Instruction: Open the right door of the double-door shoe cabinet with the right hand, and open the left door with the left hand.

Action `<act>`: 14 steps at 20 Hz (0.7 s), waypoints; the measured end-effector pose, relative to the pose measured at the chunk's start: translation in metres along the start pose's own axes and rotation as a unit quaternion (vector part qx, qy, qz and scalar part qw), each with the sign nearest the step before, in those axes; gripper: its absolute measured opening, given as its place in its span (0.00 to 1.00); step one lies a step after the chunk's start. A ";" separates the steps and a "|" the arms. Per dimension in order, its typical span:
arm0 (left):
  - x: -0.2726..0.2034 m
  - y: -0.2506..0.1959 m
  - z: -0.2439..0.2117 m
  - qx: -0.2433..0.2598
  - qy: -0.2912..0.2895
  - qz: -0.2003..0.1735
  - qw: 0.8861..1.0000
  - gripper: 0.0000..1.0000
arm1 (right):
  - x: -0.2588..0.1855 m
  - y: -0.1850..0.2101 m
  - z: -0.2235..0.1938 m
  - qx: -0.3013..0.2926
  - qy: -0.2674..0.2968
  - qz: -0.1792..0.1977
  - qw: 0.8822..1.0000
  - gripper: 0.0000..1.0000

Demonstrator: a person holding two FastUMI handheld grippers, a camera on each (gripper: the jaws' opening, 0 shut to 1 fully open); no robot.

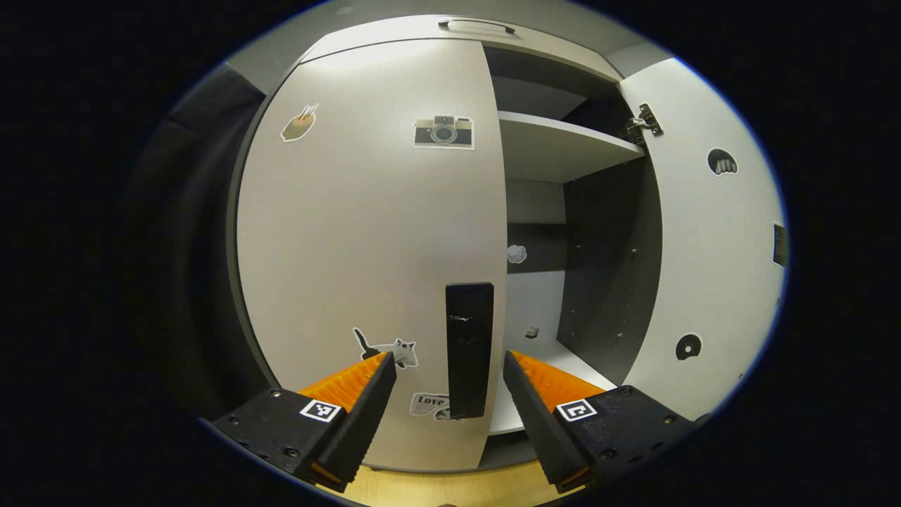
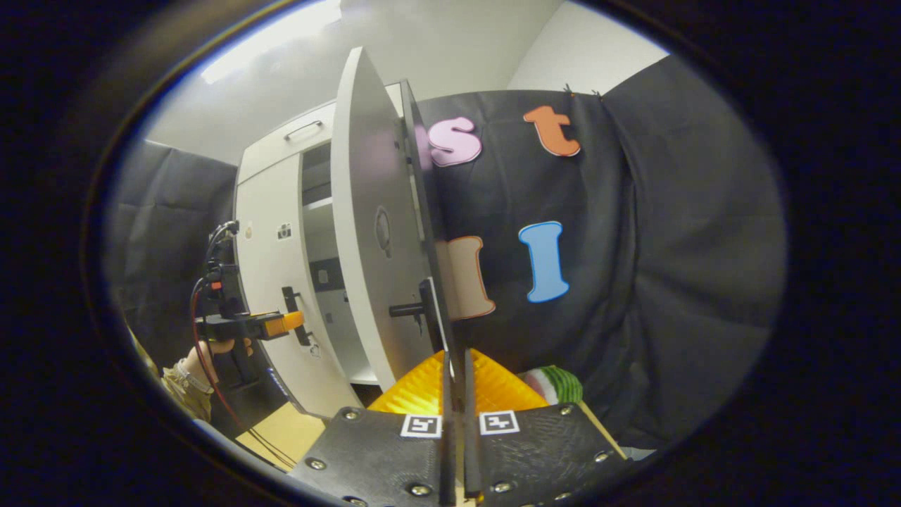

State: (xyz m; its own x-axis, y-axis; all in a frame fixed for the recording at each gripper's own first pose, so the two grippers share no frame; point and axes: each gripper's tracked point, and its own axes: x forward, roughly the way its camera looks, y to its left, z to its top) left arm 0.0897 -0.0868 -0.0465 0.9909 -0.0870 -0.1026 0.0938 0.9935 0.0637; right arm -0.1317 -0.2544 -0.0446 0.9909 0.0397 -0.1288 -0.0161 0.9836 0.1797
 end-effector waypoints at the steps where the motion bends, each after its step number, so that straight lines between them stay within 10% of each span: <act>1: 0.003 -0.001 -0.001 0.000 0.003 0.001 1.000 0.95 | -0.007 -0.006 0.002 0.002 -0.001 -0.008 1.000 0.05; 11: 0.025 -0.001 -0.010 0.017 0.012 0.030 0.999 0.67 | -0.066 -0.055 0.009 0.012 -0.010 -0.091 0.996 0.05; 14: 0.024 -0.009 -0.010 0.009 0.008 0.024 1.000 0.43 | -0.075 -0.060 0.010 0.014 -0.009 -0.099 0.995 0.05</act>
State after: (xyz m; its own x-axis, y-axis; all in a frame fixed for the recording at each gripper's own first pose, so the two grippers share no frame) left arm 0.1119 -0.0973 -0.0598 0.9926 -0.0376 -0.1150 0.0477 0.9951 0.0863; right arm -0.2038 -0.3179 -0.0363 0.9765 -0.1574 -0.1472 0.1828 0.9668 0.1788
